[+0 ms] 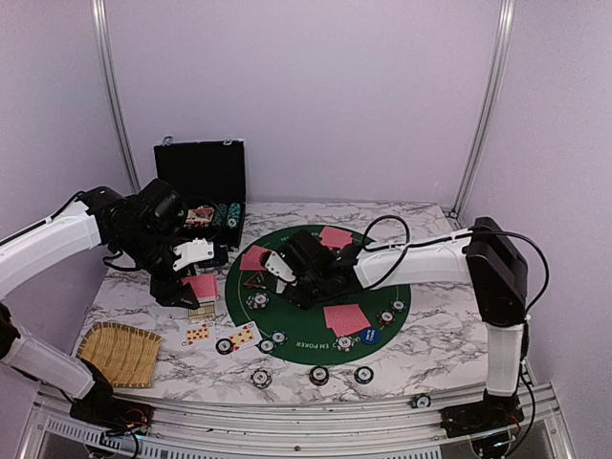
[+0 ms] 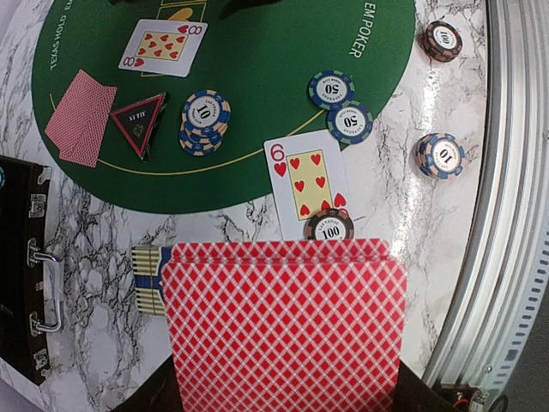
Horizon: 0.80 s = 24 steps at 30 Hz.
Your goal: Distribute texas hold em gaming equipment
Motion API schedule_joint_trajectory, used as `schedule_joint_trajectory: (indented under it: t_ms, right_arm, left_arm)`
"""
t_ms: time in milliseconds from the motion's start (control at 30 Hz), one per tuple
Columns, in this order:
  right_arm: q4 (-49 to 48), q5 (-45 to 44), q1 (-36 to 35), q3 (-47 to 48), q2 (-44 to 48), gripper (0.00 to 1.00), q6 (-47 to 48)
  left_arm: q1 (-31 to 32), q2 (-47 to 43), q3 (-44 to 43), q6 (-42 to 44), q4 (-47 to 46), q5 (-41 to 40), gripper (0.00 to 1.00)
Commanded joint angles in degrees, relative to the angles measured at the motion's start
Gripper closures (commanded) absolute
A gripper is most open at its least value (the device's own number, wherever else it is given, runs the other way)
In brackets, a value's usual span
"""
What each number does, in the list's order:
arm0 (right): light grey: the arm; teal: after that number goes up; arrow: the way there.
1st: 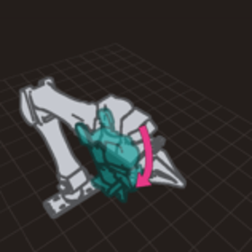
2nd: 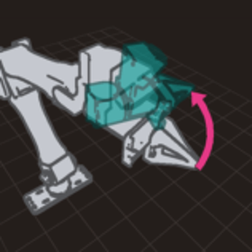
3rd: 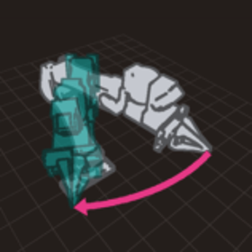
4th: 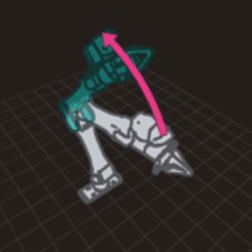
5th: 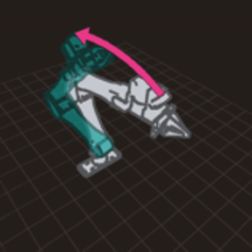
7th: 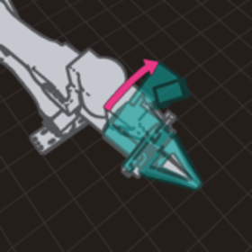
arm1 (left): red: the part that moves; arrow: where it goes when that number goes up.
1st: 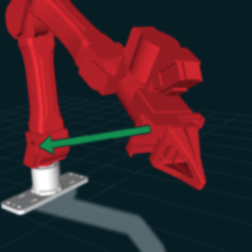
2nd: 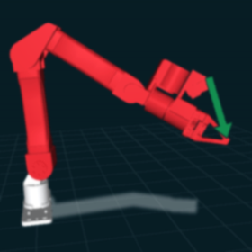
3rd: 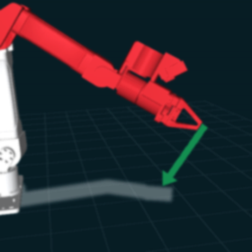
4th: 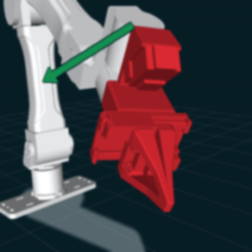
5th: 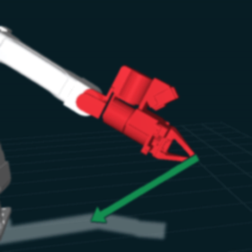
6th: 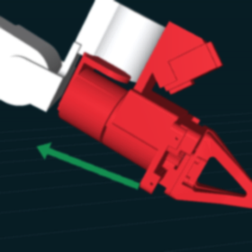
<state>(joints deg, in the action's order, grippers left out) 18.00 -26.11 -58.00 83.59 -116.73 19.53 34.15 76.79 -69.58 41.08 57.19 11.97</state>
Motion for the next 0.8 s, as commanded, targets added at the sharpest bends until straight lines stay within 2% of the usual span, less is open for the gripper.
schedule_joint_trajectory:
  t_ms: [0, 133, 267, 400, 767]
  right_arm:
    - [1.79, 9.43, 8.29, 3.74, 2.35, 0.21, -16.30]
    - [1.23, 21.42, 13.95, 5.43, 0.54, 0.26, -27.85]
    - [-1.47, 27.94, 15.61, 6.14, -2.18, 0.34, -32.91]
    - [-2.01, 30.86, 15.98, 8.92, -6.04, 0.45, -35.22]
    - [-8.07, 38.37, 16.07, 9.35, -10.68, 0.52, -41.09]
  left_arm:
    - [-0.31, -0.70, -0.82, -0.28, 1.08, 1.36, 1.00]
    - [-0.34, -0.75, -0.74, -0.21, 1.08, 1.15, 1.00]
    - [-0.31, -0.49, -0.71, -0.28, 1.08, 1.34, 1.00]
    - [-0.31, -0.24, -0.72, -0.28, 1.08, 1.37, 1.00]
    - [-0.31, 0.34, -1.09, -0.47, 1.04, 1.41, 1.00]
